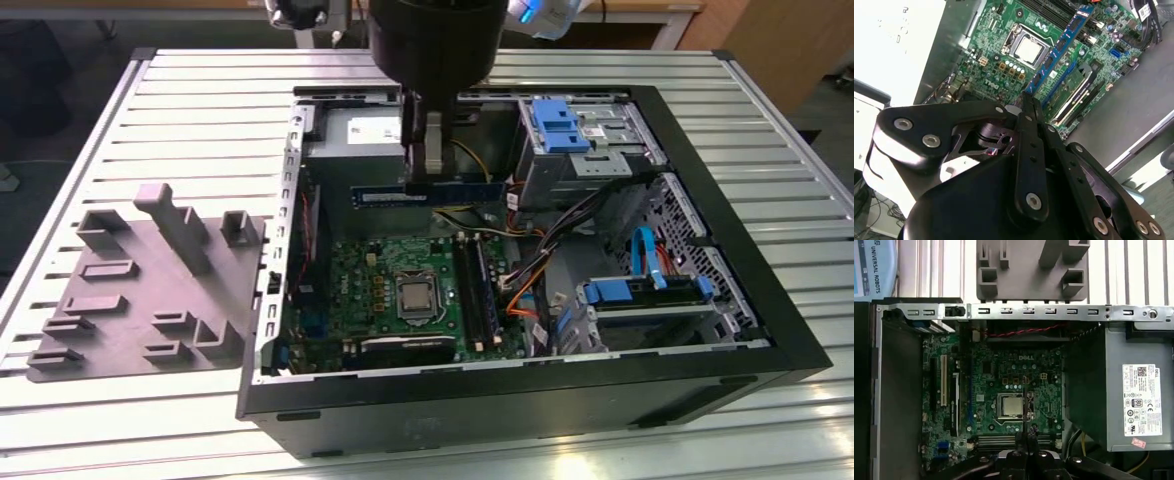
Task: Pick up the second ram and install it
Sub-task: 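Pick up the second ram and move it above second insertion slot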
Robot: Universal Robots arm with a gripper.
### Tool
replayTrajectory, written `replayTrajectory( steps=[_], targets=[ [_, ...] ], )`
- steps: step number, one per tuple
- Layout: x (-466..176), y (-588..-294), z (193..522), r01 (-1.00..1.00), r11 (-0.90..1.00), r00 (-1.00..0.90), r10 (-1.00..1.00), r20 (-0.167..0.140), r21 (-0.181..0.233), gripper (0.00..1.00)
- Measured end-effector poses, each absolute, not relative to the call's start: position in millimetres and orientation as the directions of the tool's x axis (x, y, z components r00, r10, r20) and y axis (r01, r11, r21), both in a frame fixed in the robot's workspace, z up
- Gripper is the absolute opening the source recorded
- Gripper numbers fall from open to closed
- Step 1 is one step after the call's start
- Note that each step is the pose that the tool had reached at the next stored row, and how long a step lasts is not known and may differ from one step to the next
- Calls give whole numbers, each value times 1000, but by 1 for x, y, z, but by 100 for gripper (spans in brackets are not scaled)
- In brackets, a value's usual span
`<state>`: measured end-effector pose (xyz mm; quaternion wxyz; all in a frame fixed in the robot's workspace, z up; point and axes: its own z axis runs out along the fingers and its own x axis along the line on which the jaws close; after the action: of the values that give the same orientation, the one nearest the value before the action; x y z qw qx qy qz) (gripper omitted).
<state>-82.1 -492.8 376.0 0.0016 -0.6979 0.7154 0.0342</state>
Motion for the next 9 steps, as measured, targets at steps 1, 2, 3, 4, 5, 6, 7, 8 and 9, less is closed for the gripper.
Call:
replayTrajectory(
  steps=[1, 2, 3, 4, 5, 6, 7, 8, 9],
  targets=[
    [-81, -493, 375, -999, 24, -26, -998, -50, 47, 11],
    [-80, -493, 374, -999, 24, -26, -998, -50, 47, 11],
    [-80, -493, 373, -999, 24, -26, -998, -50, 47, 11],
    [-79, -493, 372, -999, 24, -26, -998, -50, 47, 11],
    [-78, -493, 371, -999, 24, -26, -998, -50, 47, 11],
    [-78, -493, 370, -999, 24, -26, -998, -50, 47, 11],
    [-78, -493, 369, -999, 24, -26, -998, -50, 47, 11],
    [-77, -493, 368, -999, 24, -26, -998, -50, 47, 11],
    [-77, -493, 367, -999, 24, -26, -998, -50, 47, 11]
  ],
)
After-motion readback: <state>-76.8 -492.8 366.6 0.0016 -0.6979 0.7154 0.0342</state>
